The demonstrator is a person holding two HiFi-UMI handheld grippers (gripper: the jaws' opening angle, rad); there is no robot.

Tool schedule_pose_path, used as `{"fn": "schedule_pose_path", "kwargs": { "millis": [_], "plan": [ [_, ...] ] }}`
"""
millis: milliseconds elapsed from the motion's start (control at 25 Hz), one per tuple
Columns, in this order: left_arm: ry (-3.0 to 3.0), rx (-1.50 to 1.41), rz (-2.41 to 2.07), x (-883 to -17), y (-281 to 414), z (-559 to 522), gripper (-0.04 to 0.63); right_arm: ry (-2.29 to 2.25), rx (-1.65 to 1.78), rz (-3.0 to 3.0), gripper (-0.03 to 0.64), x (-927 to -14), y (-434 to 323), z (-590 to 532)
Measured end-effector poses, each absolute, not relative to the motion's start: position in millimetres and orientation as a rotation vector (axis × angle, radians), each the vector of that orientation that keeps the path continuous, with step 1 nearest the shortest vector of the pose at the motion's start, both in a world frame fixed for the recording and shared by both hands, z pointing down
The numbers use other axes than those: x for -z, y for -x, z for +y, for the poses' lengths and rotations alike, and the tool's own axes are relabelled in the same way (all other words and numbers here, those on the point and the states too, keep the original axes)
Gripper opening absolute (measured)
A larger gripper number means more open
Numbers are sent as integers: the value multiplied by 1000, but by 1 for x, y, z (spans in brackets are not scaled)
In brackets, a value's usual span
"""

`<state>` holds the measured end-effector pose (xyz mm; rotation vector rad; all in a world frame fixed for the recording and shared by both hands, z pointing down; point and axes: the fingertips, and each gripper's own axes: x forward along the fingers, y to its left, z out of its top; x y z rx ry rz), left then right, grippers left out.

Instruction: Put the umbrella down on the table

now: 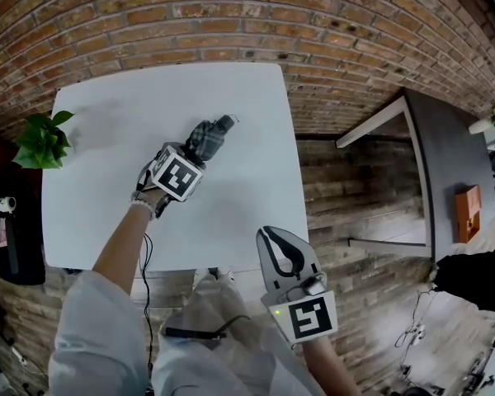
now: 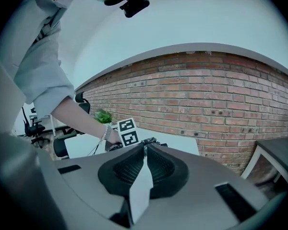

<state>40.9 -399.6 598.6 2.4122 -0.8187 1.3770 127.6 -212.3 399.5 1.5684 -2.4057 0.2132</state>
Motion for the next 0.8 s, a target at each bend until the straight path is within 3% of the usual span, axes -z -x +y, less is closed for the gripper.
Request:
{"fn": "schedule_pose_path", "kwargs": {
  "millis": [680, 800],
  "plan": [
    [-2492, -956, -975, -529, -12, -377, 288, -1484, -169, -2435, 51, -393, -95, -201],
    [-2513, -832, -1058, -500, 2, -367, 207, -1462, -149, -2447, 51, -389, -86, -199]
  ]
}}
